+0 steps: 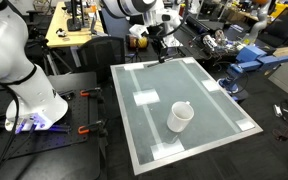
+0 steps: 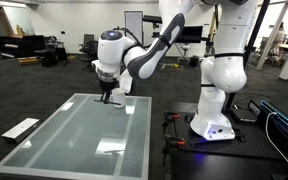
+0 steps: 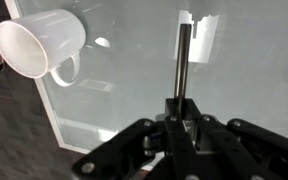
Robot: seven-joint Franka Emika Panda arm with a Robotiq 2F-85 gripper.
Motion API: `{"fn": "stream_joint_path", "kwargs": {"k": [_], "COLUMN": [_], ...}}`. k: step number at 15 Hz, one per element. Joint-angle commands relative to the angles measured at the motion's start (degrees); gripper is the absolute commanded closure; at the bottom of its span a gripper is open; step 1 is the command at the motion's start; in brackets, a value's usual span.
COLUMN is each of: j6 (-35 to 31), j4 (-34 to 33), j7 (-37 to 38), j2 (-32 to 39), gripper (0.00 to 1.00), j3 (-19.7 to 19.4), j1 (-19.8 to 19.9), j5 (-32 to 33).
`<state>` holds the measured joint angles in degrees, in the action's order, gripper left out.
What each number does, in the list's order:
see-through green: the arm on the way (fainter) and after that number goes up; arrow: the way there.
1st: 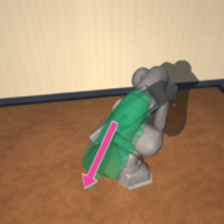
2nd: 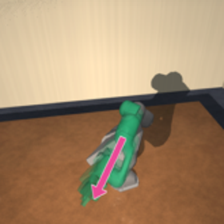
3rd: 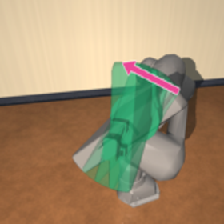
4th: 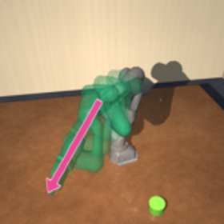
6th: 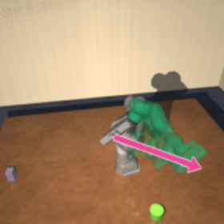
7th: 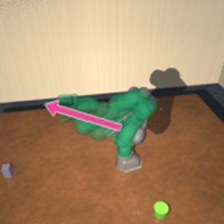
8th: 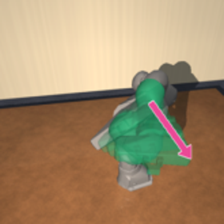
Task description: Put the pen in the mug cup
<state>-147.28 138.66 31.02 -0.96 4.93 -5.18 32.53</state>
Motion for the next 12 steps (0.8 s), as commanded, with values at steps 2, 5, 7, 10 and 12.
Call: {"fn": "stream_joint_path", "kwargs": {"k": [2,5,7,10,12], "j6": [4.4,8.3,10.7,14.6,17.8], "j4": [-2.9,-4.4,-5.5,-7.5,-9.0], "j7": [19.7,30.6,36.9,44.9,49.9], "j2": [1.3,2.5,3.6,5.5,6.9], "gripper": [0.97,0.97,0.97,0.97,0.97], "j3": [1.3,1.6,1.5,1.5,1.5], "j1": [-0.4,-1.0,-1.5,-2.3,-2.8], "j5": [14.1,20.7,24.2,28.6,31.5]}}
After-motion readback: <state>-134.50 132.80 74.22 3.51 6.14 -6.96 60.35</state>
